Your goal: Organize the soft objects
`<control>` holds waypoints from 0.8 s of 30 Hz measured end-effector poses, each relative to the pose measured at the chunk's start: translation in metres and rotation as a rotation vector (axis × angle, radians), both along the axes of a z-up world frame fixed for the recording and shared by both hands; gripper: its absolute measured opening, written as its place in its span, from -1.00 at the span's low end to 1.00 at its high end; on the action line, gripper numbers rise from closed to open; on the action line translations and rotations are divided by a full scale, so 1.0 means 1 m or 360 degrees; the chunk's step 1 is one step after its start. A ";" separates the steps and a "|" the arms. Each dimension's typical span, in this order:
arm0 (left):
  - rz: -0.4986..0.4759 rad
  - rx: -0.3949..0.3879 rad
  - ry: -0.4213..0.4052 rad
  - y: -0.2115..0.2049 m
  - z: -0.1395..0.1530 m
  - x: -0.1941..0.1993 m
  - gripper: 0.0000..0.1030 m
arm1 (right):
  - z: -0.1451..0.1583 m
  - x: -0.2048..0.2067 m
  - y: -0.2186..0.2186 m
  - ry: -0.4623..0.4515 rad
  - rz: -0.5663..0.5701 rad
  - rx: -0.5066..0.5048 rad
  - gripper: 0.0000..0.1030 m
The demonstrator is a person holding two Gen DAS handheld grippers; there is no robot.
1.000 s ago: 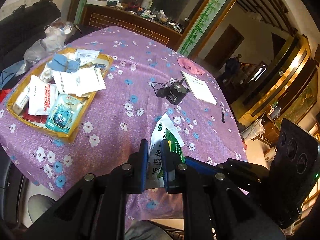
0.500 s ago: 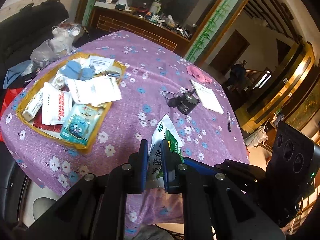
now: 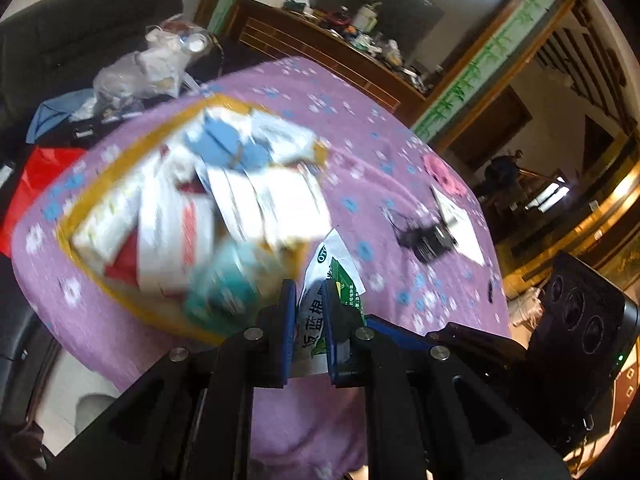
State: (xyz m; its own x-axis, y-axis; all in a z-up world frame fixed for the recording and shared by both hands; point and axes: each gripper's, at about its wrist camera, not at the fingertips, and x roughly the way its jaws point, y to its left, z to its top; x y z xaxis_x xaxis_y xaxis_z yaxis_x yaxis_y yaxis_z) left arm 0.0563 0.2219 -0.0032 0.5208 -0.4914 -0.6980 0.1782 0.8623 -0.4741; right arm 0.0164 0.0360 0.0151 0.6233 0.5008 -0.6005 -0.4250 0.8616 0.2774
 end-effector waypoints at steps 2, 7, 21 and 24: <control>0.0046 0.0020 -0.0012 0.007 0.003 0.019 -0.80 | 0.003 0.020 0.005 -0.0005 0.0013 0.0012 -0.68; 0.0137 0.0014 0.0007 0.025 -0.002 0.061 -0.80 | 0.006 0.086 0.022 0.0016 0.0028 0.0047 -0.68; 0.0380 0.0150 -0.0114 0.041 -0.005 0.032 0.21 | -0.025 0.100 0.007 0.0067 -0.0167 0.0323 0.56; 0.0414 0.0294 -0.0190 0.033 0.003 0.008 0.21 | -0.030 0.078 0.011 0.0020 -0.0232 0.0222 0.56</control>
